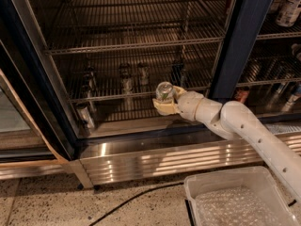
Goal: Pick 7up can from bottom shelf of fridge
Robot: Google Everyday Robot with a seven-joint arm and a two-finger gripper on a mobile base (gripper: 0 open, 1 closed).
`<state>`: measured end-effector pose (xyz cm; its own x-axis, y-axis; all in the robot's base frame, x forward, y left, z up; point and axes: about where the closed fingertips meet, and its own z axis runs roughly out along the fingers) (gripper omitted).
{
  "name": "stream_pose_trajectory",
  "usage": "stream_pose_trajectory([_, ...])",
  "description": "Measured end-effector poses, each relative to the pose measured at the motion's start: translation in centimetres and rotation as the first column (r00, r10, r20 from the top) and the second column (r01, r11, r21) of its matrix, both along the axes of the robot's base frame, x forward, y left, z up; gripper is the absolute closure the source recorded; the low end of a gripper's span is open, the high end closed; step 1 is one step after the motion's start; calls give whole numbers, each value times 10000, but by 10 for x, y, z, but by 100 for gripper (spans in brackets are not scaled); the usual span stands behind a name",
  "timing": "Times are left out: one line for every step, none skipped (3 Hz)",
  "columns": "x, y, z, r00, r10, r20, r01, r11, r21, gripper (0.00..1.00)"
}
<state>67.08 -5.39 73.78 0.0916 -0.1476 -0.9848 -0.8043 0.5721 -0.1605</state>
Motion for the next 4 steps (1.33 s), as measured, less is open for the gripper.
stream_pose_trajectory([-11, 9, 16, 9966, 826, 36, -825, 9962, -266, 100])
stream_pose_trajectory([-11, 9, 51, 9817, 1906, -24, -1906, 9814, -245, 100])
stream_pose_trajectory([-8, 3, 81, 9573, 2880, -247, -2877, 9576, 122, 100])
stream_pose_trajectory([-29, 5, 107, 9137, 4052, -314, -4052, 9142, 70, 100])
